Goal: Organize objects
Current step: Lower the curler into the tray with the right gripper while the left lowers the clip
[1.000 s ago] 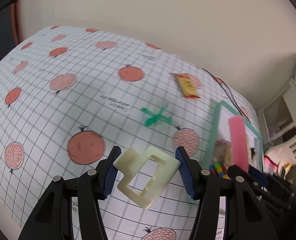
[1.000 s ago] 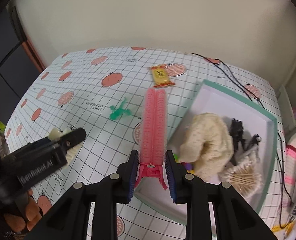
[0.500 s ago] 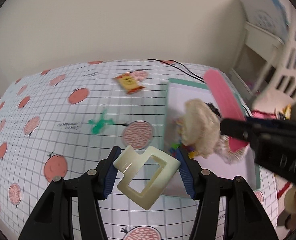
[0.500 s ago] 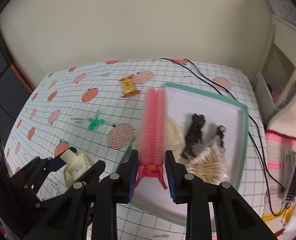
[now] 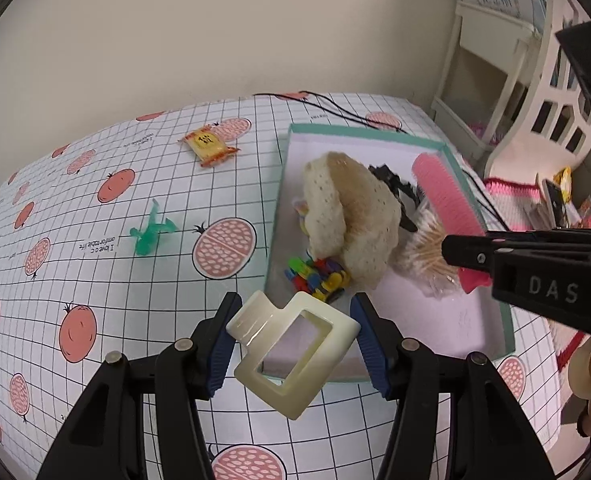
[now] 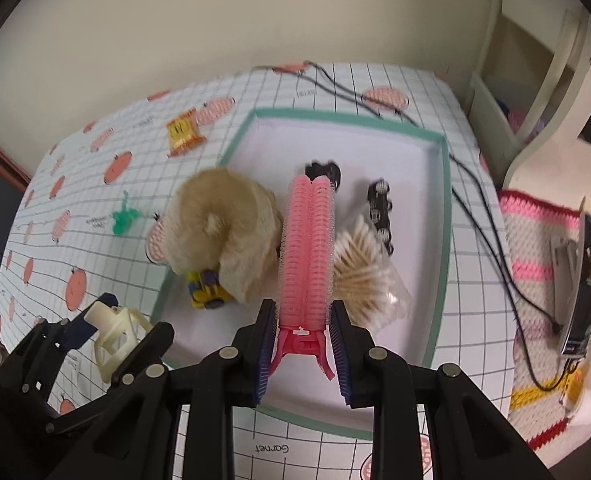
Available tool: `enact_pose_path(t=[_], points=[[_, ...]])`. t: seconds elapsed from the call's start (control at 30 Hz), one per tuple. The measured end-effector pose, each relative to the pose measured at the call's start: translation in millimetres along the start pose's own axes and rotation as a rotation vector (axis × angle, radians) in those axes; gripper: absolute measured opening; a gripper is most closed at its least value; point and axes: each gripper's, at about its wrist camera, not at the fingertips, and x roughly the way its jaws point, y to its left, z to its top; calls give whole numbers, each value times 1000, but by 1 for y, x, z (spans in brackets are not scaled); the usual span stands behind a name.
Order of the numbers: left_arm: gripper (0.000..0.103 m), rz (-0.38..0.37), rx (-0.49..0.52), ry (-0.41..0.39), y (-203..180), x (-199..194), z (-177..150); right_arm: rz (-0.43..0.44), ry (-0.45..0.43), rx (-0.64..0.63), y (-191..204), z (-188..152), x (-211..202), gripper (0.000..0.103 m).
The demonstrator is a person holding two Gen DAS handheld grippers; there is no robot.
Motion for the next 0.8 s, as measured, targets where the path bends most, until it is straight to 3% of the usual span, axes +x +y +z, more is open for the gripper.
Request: enact_pose_path(t=[0.4,0.8], points=[[58,-14,-45,92,1,26,-6,-17,114,-1,-3,-15,31,29],[58,-7,-5,96,-2,33,-6,-32,147,-10,2,-21,37,30]])
